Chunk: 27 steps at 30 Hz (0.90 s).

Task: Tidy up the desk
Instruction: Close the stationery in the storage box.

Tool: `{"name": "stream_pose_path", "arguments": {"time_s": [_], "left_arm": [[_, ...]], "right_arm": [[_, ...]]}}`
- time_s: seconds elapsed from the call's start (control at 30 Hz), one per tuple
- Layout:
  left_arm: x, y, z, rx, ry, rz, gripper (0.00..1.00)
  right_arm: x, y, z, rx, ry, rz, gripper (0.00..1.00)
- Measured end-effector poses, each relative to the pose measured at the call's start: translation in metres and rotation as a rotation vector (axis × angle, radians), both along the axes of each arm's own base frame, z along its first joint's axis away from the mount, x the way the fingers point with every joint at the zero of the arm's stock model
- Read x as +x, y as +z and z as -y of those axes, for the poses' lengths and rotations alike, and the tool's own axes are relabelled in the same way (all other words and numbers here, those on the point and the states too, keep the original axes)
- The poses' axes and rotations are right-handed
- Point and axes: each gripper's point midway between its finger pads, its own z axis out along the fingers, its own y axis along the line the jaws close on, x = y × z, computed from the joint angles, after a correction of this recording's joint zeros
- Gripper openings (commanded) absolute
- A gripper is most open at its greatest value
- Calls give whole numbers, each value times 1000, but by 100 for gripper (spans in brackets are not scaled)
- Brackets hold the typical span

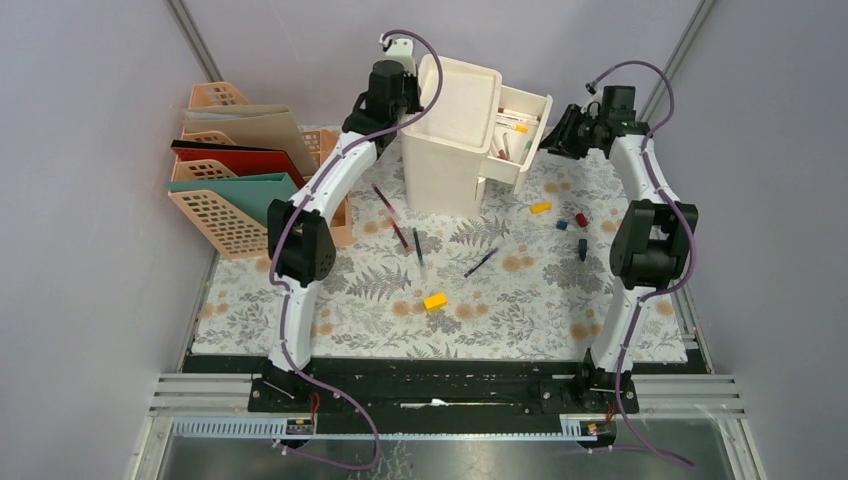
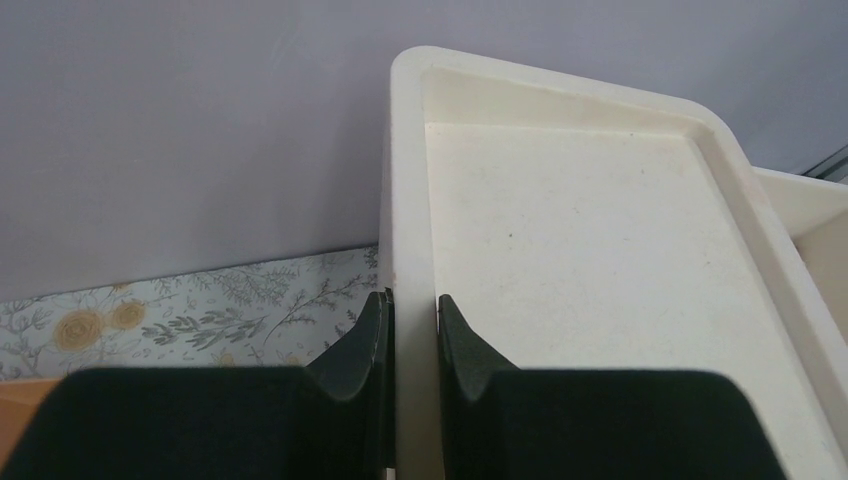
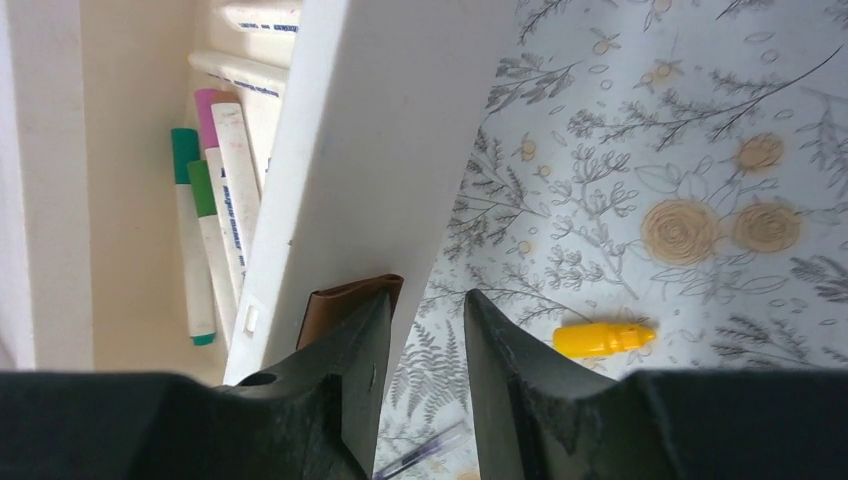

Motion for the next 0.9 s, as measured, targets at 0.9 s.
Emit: {"name": "stream_pose_path", "arguments": {"time_s": [0.9], "left_arm": [[0, 0, 1, -48, -141, 37, 0]], "right_arm": [[37, -16, 13, -158, -18, 91, 52]]}}
